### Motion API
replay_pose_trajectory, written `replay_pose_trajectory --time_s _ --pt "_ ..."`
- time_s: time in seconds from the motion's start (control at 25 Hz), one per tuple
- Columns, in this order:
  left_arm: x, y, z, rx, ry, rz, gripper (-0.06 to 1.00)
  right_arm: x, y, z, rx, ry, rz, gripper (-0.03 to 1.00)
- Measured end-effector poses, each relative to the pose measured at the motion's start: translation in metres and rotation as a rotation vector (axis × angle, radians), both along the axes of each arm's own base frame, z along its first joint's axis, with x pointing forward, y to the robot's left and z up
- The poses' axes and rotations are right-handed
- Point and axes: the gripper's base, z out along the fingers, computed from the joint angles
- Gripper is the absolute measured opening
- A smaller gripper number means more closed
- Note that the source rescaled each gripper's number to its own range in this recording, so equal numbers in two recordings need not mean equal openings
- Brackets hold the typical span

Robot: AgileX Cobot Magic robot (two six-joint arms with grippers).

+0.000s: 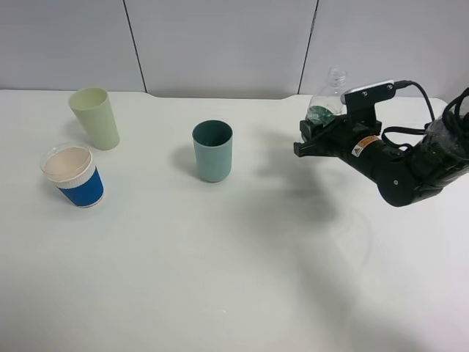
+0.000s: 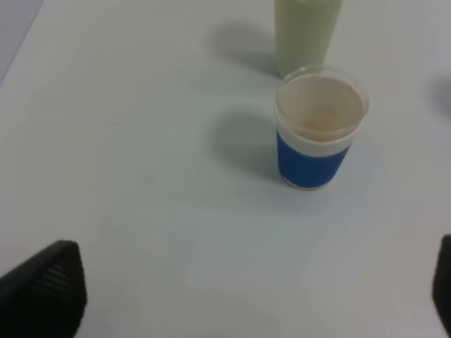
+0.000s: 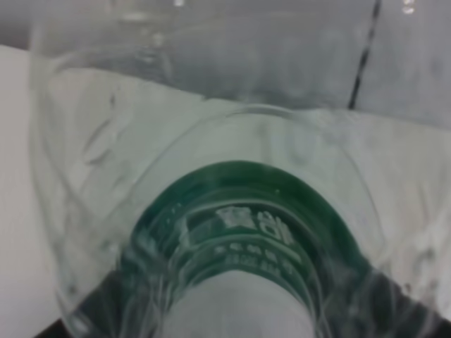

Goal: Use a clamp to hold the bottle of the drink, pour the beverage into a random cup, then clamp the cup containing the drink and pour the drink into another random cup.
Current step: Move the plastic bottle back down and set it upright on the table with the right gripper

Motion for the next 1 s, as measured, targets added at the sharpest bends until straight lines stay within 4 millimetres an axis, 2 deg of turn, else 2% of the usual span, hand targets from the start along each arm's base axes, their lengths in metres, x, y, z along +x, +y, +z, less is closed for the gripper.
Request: replay_pose_trajectory --time_s 0.32,0.8,0.84,0.88,1.0 --pt "0.0 0.0 0.0 0.0 0.0 0.0 1.0 -0.002 0.0 -0.022 -0.017 0.063 0.001 0.01" --pt "0.0 0.0 0.0 0.0 0.0 0.0 1.0 -0.002 0.0 -0.022 -0.016 0.058 0.008 0.01" --pt "0.0 0.0 0.0 0.0 0.0 0.0 1.0 -0.002 0.0 -0.022 -0.016 0.056 0.009 0.03" --pt "0.0 0.0 0.0 0.0 0.0 0.0 1.0 -0.002 0.0 -0.022 -0.015 0.055 0.01 0.1" --pt "0.0 0.0 0.0 0.0 0.0 0.0 1.0 -0.002 0.0 -0.023 -0.013 0.048 0.01 0.48"
